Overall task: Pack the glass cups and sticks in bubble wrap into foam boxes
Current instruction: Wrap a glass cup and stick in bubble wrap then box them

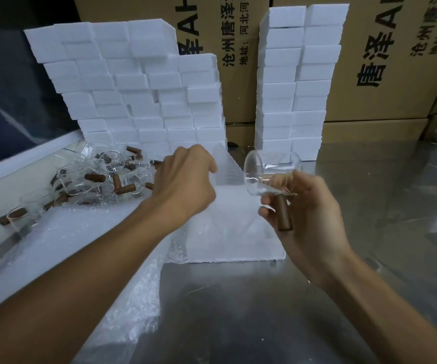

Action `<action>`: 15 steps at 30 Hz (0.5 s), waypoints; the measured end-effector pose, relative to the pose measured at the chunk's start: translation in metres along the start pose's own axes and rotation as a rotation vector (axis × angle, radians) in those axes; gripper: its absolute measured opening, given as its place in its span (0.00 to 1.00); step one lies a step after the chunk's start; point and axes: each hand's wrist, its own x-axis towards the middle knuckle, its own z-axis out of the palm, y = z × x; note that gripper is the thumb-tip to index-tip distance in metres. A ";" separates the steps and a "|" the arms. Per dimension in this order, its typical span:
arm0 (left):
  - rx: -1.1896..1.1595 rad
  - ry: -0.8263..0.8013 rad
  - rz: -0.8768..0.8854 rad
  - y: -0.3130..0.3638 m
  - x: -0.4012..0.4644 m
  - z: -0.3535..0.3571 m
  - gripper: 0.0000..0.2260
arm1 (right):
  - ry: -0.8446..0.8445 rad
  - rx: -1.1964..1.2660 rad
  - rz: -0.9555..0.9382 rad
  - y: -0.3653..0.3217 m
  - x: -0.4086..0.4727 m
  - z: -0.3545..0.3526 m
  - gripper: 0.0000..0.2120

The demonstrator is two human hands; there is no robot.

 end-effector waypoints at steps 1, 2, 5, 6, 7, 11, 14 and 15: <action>-0.021 -0.026 0.023 0.003 -0.002 0.003 0.25 | -0.068 0.081 0.022 -0.003 -0.003 0.006 0.12; -0.041 -0.034 0.052 0.006 -0.004 0.004 0.26 | -0.120 0.156 0.048 -0.006 -0.006 0.011 0.12; -0.172 -0.006 0.132 0.012 -0.010 0.006 0.22 | -0.166 0.259 0.128 -0.011 -0.008 0.021 0.13; -0.222 -0.007 0.136 0.012 -0.010 0.005 0.21 | -0.167 0.248 0.160 -0.013 -0.008 0.022 0.13; -0.254 -0.017 0.134 0.011 -0.010 0.004 0.21 | -0.171 0.231 0.198 -0.014 -0.008 0.022 0.13; -0.322 -0.088 0.205 0.007 -0.008 -0.001 0.32 | -0.123 0.138 0.355 -0.013 -0.004 0.012 0.13; -0.229 -0.211 0.255 0.007 -0.014 0.001 0.41 | -0.039 0.040 0.380 -0.005 0.000 0.004 0.15; -0.200 -0.243 0.276 0.009 -0.017 0.003 0.42 | -0.015 0.006 0.378 -0.003 0.000 0.002 0.15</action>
